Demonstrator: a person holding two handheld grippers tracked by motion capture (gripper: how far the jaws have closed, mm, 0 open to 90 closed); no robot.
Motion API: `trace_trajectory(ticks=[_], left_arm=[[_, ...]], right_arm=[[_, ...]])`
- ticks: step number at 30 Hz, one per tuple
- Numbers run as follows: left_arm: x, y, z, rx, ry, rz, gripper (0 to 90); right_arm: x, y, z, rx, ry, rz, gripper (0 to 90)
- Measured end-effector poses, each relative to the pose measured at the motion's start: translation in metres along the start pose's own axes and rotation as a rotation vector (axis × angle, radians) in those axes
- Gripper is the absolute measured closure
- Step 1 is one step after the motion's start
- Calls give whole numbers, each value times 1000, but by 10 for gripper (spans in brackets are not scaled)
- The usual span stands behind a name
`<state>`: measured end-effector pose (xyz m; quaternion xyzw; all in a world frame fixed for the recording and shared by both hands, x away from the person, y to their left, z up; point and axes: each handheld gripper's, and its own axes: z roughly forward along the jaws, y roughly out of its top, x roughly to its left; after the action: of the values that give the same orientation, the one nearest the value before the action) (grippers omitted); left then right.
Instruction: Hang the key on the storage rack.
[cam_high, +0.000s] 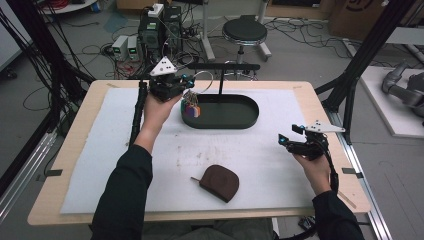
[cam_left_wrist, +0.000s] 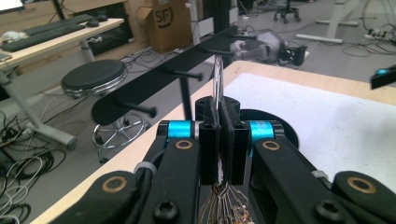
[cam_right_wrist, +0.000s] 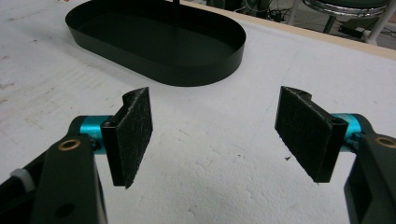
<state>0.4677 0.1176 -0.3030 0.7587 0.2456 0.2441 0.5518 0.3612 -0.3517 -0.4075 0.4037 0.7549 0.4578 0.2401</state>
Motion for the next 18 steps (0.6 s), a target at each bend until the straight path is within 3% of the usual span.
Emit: trace_trajectory(ticks=[18], left_arm=[[19, -14, 7, 23, 55, -55, 865]], right_arm=[[-1, 0, 1, 2, 3, 2, 280]])
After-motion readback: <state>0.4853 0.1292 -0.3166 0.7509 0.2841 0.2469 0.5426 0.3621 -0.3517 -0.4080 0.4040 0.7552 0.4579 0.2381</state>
